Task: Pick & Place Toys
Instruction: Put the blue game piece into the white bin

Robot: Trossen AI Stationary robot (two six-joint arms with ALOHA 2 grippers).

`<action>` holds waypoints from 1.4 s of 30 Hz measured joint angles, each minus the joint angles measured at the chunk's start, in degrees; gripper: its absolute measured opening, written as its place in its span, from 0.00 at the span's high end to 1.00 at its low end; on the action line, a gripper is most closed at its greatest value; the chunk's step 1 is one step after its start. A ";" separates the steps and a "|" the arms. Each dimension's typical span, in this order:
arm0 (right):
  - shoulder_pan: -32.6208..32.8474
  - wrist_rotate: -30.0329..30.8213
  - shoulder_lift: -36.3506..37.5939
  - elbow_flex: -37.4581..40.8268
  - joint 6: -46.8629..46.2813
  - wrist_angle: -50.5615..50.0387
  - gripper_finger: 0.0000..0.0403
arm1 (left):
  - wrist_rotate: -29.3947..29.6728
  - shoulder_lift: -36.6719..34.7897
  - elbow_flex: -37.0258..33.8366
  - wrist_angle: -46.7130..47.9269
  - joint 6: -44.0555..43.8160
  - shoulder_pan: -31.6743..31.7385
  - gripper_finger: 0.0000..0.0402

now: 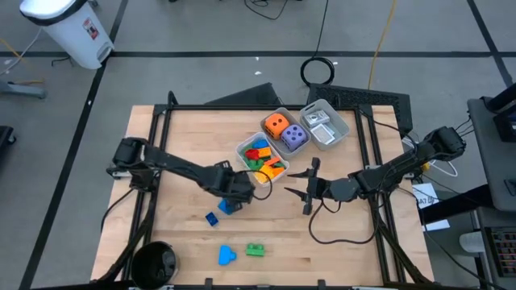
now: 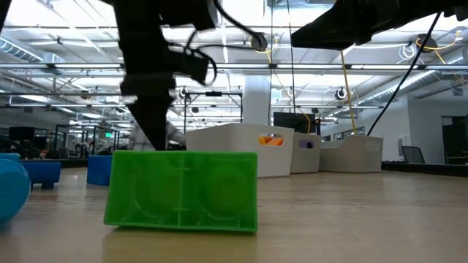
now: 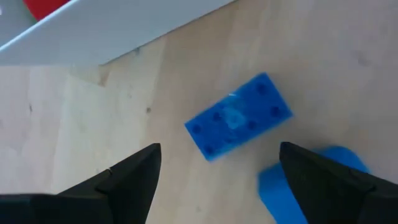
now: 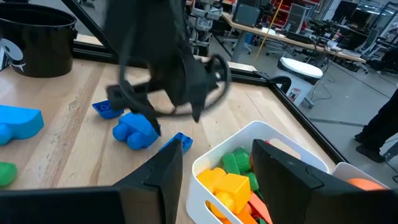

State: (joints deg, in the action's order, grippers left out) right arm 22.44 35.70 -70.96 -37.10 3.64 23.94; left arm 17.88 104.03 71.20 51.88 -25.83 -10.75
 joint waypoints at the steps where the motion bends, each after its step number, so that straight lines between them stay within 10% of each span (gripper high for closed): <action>1: 0.00 0.00 0.00 0.00 0.00 -0.08 0.59 | -0.10 0.74 0.00 -0.14 1.13 0.74 0.19; 26: -0.24 0.00 0.02 0.00 -0.02 -0.26 0.59 | -3.90 7.45 -0.02 -9.39 22.69 6.69 0.24; 37: -0.24 0.00 0.02 0.00 -0.02 -0.24 0.59 | -6.33 7.49 0.02 -7.28 16.00 6.50 0.65; 42: -0.24 0.00 0.02 0.00 -0.02 -0.24 0.59 | -8.36 7.15 0.04 -6.04 13.63 6.05 0.65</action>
State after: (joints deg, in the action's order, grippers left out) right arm 22.20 35.70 -70.94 -37.10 3.62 23.70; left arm 9.52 111.18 71.24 45.84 -12.20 -4.70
